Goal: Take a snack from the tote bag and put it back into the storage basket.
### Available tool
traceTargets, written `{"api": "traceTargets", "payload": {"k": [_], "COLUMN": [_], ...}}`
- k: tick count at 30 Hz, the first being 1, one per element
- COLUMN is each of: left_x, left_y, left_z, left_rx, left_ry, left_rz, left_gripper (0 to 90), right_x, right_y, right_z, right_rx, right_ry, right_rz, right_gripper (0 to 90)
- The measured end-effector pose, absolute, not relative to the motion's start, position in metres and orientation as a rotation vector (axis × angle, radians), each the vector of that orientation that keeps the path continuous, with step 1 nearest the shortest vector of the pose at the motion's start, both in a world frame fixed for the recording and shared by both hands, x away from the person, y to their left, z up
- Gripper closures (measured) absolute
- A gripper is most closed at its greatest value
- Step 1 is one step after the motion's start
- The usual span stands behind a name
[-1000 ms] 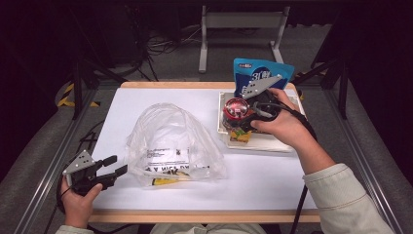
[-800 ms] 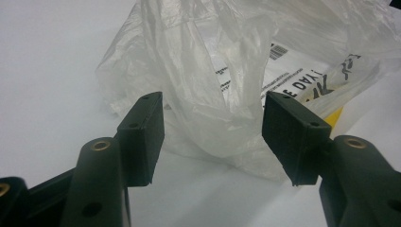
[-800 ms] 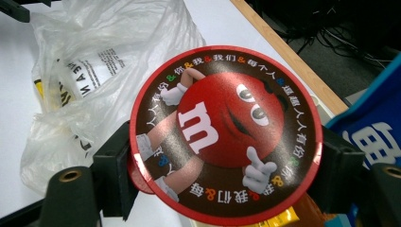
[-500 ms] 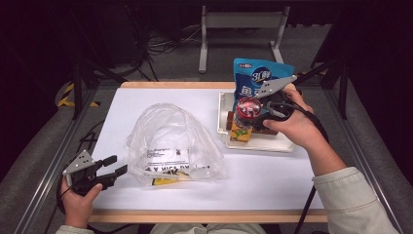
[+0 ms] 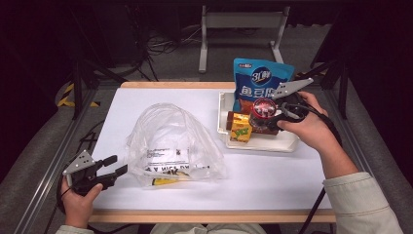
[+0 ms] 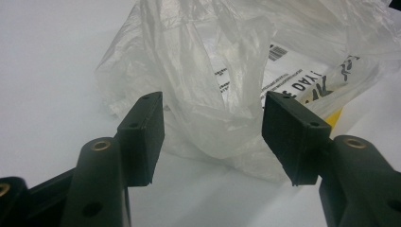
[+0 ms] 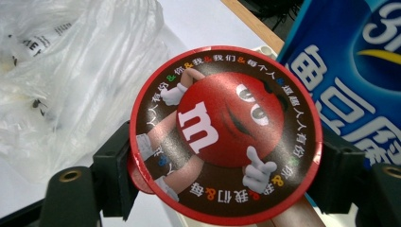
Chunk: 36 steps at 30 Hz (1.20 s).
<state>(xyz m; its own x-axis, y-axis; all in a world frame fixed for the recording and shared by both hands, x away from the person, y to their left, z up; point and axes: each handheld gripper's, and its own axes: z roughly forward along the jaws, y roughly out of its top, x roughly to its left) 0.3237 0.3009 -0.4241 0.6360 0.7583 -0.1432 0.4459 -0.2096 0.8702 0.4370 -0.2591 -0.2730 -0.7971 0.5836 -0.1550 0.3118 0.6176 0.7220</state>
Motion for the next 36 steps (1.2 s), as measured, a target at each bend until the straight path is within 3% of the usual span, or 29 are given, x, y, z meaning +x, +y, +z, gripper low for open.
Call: {"api": "traceTargets", "payload": {"k": [22, 36], "left_x": [0.324, 0.324], "left_y": [0.301, 0.300], "left_z": [-0.424, -0.425], "left_rx": [1.871, 1.867], "left_ry": [0.957, 0.966], "left_rz": [0.385, 0.380], "left_gripper": [40.7, 40.6], "right_x": [0.441, 0.450], "right_y": [-0.285, -0.291], "right_z": [-0.299, -0.336], "right_rx": [0.802, 0.842], "right_ry": [2.459, 2.515], "right_rz": [0.943, 0.913], "right_gripper": [25.3, 25.3]}}
